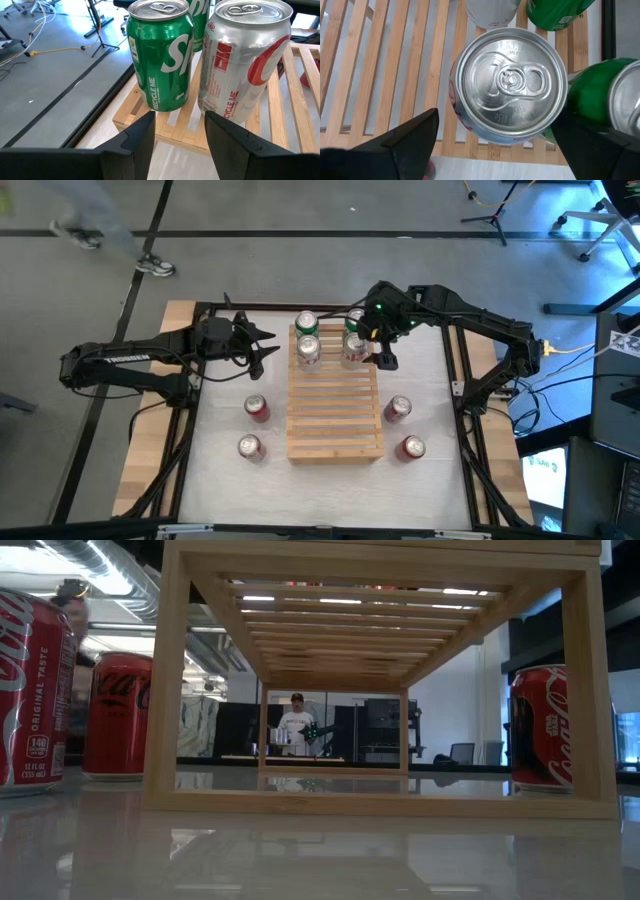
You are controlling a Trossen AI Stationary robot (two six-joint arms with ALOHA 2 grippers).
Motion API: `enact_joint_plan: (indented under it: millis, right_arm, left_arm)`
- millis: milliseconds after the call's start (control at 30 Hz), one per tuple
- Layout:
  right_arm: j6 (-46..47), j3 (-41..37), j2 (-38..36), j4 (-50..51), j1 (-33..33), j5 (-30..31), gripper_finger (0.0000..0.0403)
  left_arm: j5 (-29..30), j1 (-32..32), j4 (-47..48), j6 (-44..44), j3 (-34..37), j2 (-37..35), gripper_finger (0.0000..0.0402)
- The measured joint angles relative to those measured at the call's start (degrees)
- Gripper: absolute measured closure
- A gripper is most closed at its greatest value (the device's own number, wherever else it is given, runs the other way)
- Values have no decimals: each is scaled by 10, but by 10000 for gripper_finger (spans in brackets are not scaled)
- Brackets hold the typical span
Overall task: Place canned beverage on shelf
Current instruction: Put the red and silver soda can on the shelf aligned with the red and silver soda can
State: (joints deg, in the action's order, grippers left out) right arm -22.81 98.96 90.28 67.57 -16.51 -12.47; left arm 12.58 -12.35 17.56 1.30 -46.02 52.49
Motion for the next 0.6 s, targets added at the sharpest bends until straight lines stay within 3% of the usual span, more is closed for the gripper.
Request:
enact_joint_plan:
  millis: [300,600]
  right_arm:
    - [0,47,-3,76,0,75,31]
    - [80,91,-2,135,0,64,31]
  left_arm:
    - [0,0,0,0,0,0,239]
    - [0,0,0,0,0,0,239]
